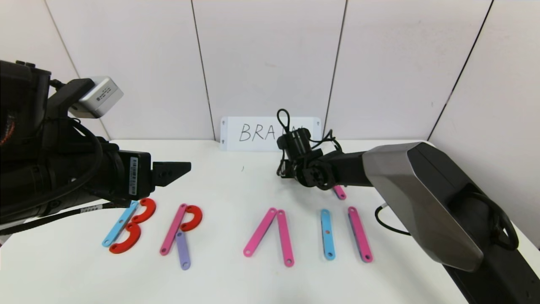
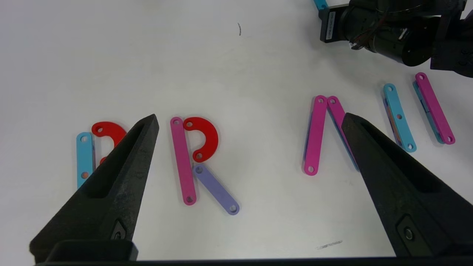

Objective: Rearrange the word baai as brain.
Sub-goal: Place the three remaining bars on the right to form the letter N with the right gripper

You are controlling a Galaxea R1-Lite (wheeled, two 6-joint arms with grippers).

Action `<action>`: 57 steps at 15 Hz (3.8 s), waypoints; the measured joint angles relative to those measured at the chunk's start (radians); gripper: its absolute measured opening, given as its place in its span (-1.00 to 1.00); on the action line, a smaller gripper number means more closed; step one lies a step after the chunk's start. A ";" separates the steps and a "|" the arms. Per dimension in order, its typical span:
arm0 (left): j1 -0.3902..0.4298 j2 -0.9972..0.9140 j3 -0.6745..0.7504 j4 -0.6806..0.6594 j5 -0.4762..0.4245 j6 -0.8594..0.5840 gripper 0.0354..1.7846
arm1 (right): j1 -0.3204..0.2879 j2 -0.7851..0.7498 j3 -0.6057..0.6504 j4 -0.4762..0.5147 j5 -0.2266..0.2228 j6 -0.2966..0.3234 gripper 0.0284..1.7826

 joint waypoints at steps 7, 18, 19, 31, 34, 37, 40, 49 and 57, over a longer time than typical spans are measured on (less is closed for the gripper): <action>0.000 0.000 0.000 0.000 0.000 0.000 0.94 | -0.023 -0.039 0.000 0.017 -0.003 -0.021 -0.73; 0.006 0.022 -0.003 -0.002 -0.030 -0.002 0.94 | -0.080 -0.533 0.216 0.301 -0.081 -0.043 -0.73; 0.008 0.024 -0.004 -0.002 -0.030 -0.002 0.94 | -0.081 -0.603 0.294 0.308 -0.083 -0.043 -0.73; 0.017 0.025 -0.006 -0.002 -0.032 -0.001 0.94 | -0.069 -0.946 1.161 -0.131 -0.060 -0.024 -0.73; 0.017 0.027 -0.006 -0.002 -0.032 -0.001 0.94 | -0.067 -0.881 1.220 -0.271 -0.057 -0.023 -0.73; 0.017 0.029 -0.006 -0.002 -0.031 -0.002 0.94 | -0.062 -0.811 1.259 -0.341 -0.018 -0.024 -0.73; 0.017 0.029 -0.006 -0.002 -0.031 -0.001 0.94 | -0.060 -0.790 1.337 -0.434 0.097 -0.045 -0.73; 0.015 0.035 -0.001 -0.002 -0.031 0.000 0.94 | -0.095 -0.795 1.503 -0.586 0.127 -0.139 -0.73; 0.013 0.037 0.000 -0.002 -0.031 -0.001 0.94 | -0.131 -0.903 1.574 -0.587 0.241 -0.213 -0.73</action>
